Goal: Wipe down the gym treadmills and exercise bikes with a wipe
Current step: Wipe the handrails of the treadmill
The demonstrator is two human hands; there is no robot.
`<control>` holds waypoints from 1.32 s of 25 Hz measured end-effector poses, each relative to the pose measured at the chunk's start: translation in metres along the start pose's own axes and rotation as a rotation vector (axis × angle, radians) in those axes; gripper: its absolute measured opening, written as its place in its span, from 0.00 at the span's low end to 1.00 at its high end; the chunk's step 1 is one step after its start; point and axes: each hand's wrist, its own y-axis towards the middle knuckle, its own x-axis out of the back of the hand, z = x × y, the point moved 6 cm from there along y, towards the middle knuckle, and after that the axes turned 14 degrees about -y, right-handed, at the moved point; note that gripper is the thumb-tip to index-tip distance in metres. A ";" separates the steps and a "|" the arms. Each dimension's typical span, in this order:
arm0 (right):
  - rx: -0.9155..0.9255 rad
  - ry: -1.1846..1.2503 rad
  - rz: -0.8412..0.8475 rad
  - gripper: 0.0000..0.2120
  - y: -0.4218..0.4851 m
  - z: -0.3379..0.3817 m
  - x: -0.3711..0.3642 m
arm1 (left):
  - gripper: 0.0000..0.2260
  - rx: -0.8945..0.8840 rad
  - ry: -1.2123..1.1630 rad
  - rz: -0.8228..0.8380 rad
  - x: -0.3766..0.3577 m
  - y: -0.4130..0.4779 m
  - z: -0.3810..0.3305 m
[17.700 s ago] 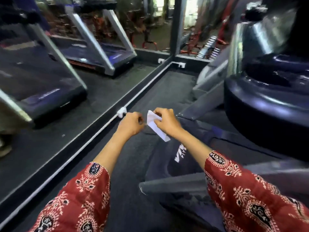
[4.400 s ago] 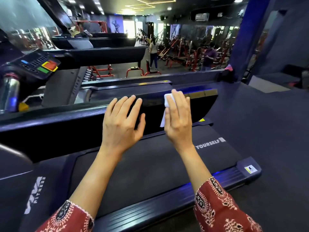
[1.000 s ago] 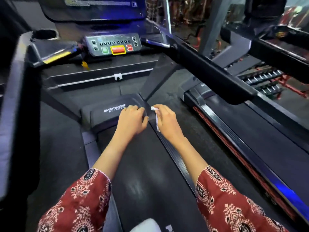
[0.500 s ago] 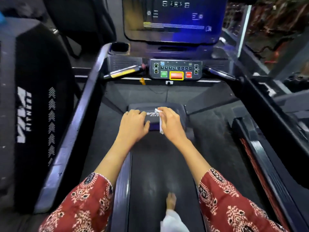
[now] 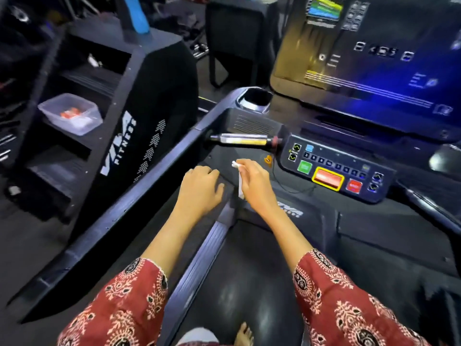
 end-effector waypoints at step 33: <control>0.665 -0.033 0.259 0.22 0.136 0.022 -0.160 | 0.22 0.538 -0.132 -0.281 -0.003 0.053 0.148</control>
